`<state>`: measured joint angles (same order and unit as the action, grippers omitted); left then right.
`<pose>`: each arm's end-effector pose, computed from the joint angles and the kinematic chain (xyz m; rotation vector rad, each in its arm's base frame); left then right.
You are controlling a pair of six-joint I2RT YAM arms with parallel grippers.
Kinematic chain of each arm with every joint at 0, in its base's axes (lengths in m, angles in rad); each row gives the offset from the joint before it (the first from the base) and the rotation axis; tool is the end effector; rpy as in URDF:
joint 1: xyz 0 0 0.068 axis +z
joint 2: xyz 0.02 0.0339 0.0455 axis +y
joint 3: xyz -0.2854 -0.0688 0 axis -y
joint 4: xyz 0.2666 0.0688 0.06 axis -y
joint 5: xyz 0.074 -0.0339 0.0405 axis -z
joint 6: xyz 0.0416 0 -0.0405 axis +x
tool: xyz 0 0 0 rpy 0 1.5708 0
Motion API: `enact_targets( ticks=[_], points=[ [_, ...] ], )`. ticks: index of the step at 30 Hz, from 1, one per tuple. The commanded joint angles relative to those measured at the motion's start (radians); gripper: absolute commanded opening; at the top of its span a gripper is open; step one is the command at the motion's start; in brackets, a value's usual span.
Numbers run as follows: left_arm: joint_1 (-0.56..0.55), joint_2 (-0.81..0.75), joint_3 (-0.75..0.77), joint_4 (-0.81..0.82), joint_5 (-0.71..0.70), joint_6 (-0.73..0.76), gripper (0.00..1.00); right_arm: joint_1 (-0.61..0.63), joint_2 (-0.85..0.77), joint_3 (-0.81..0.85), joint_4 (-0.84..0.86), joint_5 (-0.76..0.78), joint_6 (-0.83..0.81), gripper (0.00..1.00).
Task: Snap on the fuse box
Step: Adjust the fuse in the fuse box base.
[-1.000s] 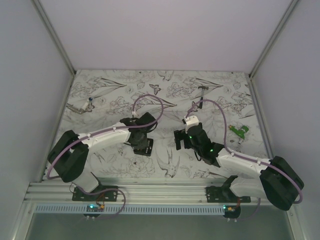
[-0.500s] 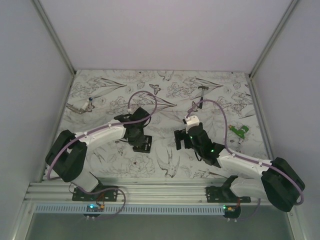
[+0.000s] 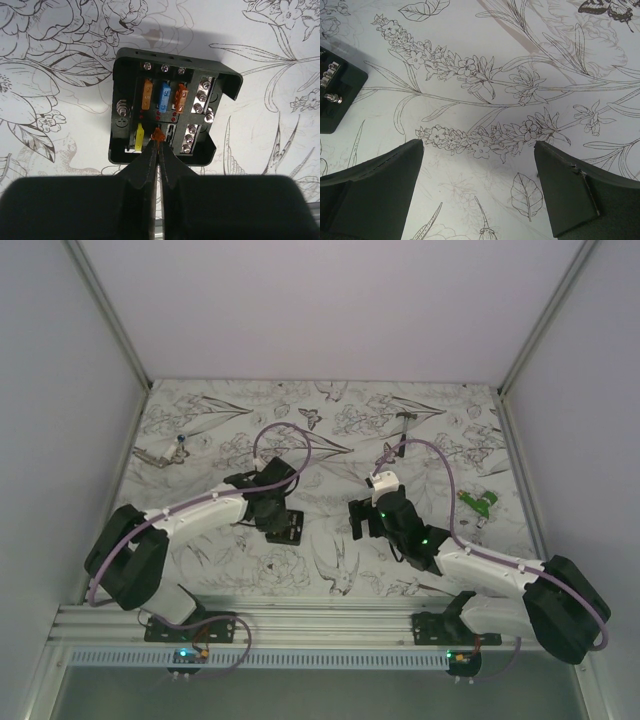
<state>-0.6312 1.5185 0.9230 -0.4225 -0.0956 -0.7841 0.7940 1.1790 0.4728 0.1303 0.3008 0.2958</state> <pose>0.2607 -0.1857 0.2004 -0.2368 2.6236 -0.3900 0.1828 0.1684 0.1880 -0.3549 2.1051 0.3231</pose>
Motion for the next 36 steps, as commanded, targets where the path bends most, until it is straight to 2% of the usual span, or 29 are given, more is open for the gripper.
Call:
enact_targets(
  ticks=[1, 8, 12, 19, 24, 28, 36],
  points=[
    [-0.032, 0.036, 0.002, -0.108, -0.036, 0.027, 0.09, -0.007, -0.005, -0.002, 0.032, -0.008, 0.002, 0.99],
    [-0.039, -0.033, 0.144, -0.103, 0.0, 0.059, 0.36, -0.006, -0.011, -0.002, 0.032, -0.022, 0.012, 0.99],
    [-0.026, -0.099, 0.124, -0.104, 0.008, 0.067, 0.38, -0.006, -0.02, 0.001, 0.019, -0.039, 0.023, 0.99],
    [0.107, -0.217, -0.079, -0.099, 0.014, 0.022, 0.24, -0.005, -0.003, 0.018, 0.016, -0.089, 0.038, 0.99],
    [0.183, -0.209, -0.158, -0.039, 0.046, 0.036, 0.13, -0.004, 0.03, 0.044, 0.008, -0.142, 0.042, 0.99],
    [0.188, -0.129, -0.163, 0.028, 0.096, 0.042, 0.06, 0.002, 0.051, 0.058, 0.002, -0.175, 0.051, 0.99],
    [0.144, -0.037, -0.181, 0.163, 0.178, -0.003, 0.05, 0.022, 0.083, 0.104, -0.031, -0.215, 0.057, 0.99]
  ],
)
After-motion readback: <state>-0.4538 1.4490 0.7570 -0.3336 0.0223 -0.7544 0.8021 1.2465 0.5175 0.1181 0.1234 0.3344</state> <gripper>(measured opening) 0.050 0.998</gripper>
